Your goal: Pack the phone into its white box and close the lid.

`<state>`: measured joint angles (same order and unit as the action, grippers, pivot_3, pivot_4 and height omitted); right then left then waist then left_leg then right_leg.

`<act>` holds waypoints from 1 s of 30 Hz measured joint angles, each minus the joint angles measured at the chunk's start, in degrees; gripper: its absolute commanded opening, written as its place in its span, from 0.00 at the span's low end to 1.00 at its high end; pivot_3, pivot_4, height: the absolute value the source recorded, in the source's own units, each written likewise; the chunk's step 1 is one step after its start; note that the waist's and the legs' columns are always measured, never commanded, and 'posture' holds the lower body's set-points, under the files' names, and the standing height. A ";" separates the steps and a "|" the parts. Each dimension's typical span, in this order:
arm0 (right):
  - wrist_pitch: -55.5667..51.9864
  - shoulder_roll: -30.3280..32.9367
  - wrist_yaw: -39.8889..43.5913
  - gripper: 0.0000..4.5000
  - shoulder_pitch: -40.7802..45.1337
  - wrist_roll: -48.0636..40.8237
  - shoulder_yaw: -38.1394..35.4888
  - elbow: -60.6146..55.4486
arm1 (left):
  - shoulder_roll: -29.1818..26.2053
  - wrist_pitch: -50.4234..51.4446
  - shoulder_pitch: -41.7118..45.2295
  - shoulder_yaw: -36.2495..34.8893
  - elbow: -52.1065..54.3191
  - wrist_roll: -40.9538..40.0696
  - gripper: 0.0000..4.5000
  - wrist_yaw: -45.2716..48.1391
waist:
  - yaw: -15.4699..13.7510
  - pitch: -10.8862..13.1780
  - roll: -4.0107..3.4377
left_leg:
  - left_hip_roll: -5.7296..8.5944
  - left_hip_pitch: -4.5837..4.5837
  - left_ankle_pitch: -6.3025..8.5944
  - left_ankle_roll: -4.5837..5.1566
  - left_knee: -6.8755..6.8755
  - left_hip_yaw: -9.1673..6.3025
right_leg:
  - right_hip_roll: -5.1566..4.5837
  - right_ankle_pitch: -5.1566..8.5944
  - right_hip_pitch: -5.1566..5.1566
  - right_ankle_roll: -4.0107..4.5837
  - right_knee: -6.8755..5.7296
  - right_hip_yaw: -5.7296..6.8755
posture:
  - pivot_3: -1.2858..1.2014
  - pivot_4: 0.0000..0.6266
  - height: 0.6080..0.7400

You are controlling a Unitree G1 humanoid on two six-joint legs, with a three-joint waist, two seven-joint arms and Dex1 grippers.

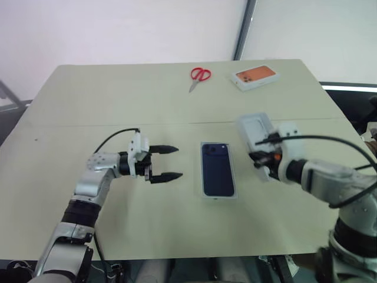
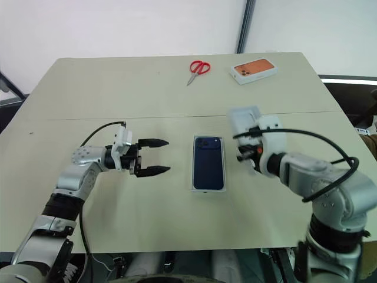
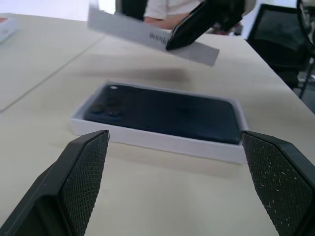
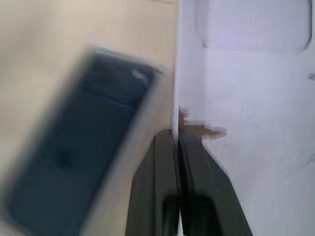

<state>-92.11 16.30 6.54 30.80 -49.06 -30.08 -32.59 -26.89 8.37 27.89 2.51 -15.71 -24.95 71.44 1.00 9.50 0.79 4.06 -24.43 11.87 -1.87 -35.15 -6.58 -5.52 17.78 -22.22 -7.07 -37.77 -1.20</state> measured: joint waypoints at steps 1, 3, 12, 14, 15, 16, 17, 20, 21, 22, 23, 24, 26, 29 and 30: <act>-0.01 -4.84 -1.12 0.01 2.18 -2.43 -3.24 2.10 | 0.62 1.69 0.48 -0.67 -0.12 -0.64 1.00 -1.53 | 0.04 0.00 -0.01 | 0.01 0.00 -0.02 -0.03 0.02 0.01 | -0.02 0.00 -0.05 0.00 -0.08 -0.04 | 0.52 0.24 1.00; -0.01 -10.13 -3.12 0.01 3.78 -6.27 -5.50 5.19 | 1.73 4.68 1.45 -1.48 -0.43 -1.13 1.00 -4.25 | -0.15 0.00 -0.01 | 0.07 -0.01 -0.04 -0.07 -0.01 0.01 | -0.05 0.00 -0.11 0.00 -0.20 -0.05 | 0.52 0.24 1.00; 3.58 -21.84 -18.99 0.01 2.32 -30.97 -8.25 16.18 | 2.41 13.37 0.11 -3.78 1.36 -1.91 1.00 -12.85 | 0.51 -0.01 -0.05 | 0.05 -0.02 -0.09 -0.15 0.06 0.11 | -0.06 0.01 -0.30 0.02 -0.31 -0.22 | 0.52 0.24 1.00; 8.41 -19.90 -25.18 0.01 -0.08 -39.99 -4.40 18.36 | 2.10 13.81 -0.78 -4.36 2.40 -2.03 1.00 -13.21 | 0.59 0.00 -0.05 | 0.06 -0.03 -0.09 -0.15 0.06 0.13 | -0.09 0.01 -0.30 0.02 -0.30 -0.24 | 0.52 0.24 1.00; 11.92 -17.47 -28.86 0.01 -1.83 -45.46 -1.00 19.01 | 2.00 13.90 -1.49 -4.67 3.01 -2.05 1.00 -13.51 | 0.58 0.00 -0.05 | 0.07 -0.03 -0.09 -0.15 0.05 0.14 | -0.10 0.01 -0.29 0.02 -0.29 -0.24 | 0.52 0.24 1.00; 14.00 -16.41 -30.79 0.01 -2.70 -48.48 0.67 19.33 | 2.00 13.97 -1.90 -4.89 3.20 -2.04 1.00 -13.73 | 0.63 0.00 -0.05 | 0.07 -0.03 -0.09 -0.15 0.05 0.15 | -0.09 0.01 -0.28 0.02 -0.28 -0.24 | 0.52 0.24 1.00; 16.65 -15.19 -32.65 0.01 -3.86 -51.98 2.90 19.38 | 2.02 14.10 -2.34 -5.05 3.50 -2.04 1.00 -14.06 | 0.69 0.00 -0.05 | 0.06 -0.03 -0.09 -0.15 0.05 0.14 | -0.08 0.01 -0.28 0.02 -0.27 -0.24 | 0.52 0.24 1.00; 23.10 -11.87 -35.45 0.01 -8.24 -59.97 10.76 19.32 | 2.40 14.97 -3.03 -5.10 4.02 -2.04 1.00 -14.70 | 1.15 0.00 -0.05 | 0.05 -0.03 -0.09 -0.14 0.06 0.14 | -0.06 0.02 -0.27 0.02 -0.27 -0.23 | 0.52 0.24 1.00; 24.65 -10.93 -35.34 0.01 -9.51 -60.91 13.08 19.23 | 2.66 14.99 -3.02 -5.09 4.46 -2.03 1.00 -14.91 | 1.34 0.00 -0.04 | 0.05 -0.03 -0.09 -0.13 0.06 0.14 | -0.05 0.02 -0.26 0.02 -0.27 -0.23 | 0.52 0.24 1.00; 25.40 -10.73 -35.23 0.01 -10.50 -61.28 14.70 19.21 | 2.80 14.98 -3.01 -5.08 4.84 -2.02 1.00 -15.08 | 1.47 0.00 -0.04 | 0.04 -0.03 -0.08 -0.13 0.05 0.14 | -0.03 0.02 -0.25 0.01 -0.27 -0.23 | 0.52 0.24 1.00; 26.49 -10.06 -34.45 0.01 -11.69 -61.60 16.76 19.08 | 2.95 14.97 -3.01 -5.05 5.10 -1.97 1.00 -15.27 | 1.55 0.00 -0.05 | 0.04 -0.02 -0.09 -0.13 0.06 0.15 | -0.03 0.02 -0.26 0.01 -0.27 -0.23 | 0.52 0.24 1.00; 27.11 -9.42 -33.92 0.01 -12.54 -61.69 18.23 18.91 | 3.07 14.94 -3.01 -5.05 5.17 -1.95 1.00 -15.32 | 1.54 0.00 -0.05 | 0.03 -0.02 -0.09 -0.13 0.06 0.14 | -0.02 0.03 -0.26 0.01 -0.27 -0.23 | 0.52 0.24 1.00; 28.66 -9.53 -32.64 0.01 -13.75 -61.90 20.10 18.78 | 3.23 14.95 -3.02 -5.05 5.17 -1.95 1.00 -15.30 | 1.54 0.00 -0.05 | 0.02 -0.02 -0.09 -0.13 0.05 0.14 | 0.00 0.03 -0.26 0.01 -0.27 -0.22 | 0.52 0.24 1.00; 30.89 -9.92 -30.79 0.00 -14.25 -61.96 22.19 18.76 | 3.33 15.08 -3.03 -5.05 5.18 -2.01 0.88 -15.08 | 1.47 0.00 -0.05 | 0.02 -0.02 -0.09 -0.13 0.04 0.14 | 0.00 0.03 -0.24 0.01 -0.27 -0.22 | 0.52 0.24 1.00; 31.71 -9.62 -30.53 0.00 -14.26 -62.00 23.27 18.77 | 3.38 15.14 -3.31 -5.03 5.42 -2.04 0.81 -14.76 | 1.46 0.00 -0.05 | 0.03 -0.02 -0.09 -0.13 0.04 0.14 | 0.00 0.03 -0.24 0.01 -0.25 -0.22 | 0.52 0.24 1.00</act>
<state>-60.40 6.68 -23.99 16.54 -111.05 -6.81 -13.82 -23.50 23.51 24.57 -2.52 -10.29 -26.99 56.68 2.46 9.50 0.74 4.09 -24.45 11.78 -2.00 -35.11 -6.44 -5.52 17.81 -22.46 -7.06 -38.03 -1.43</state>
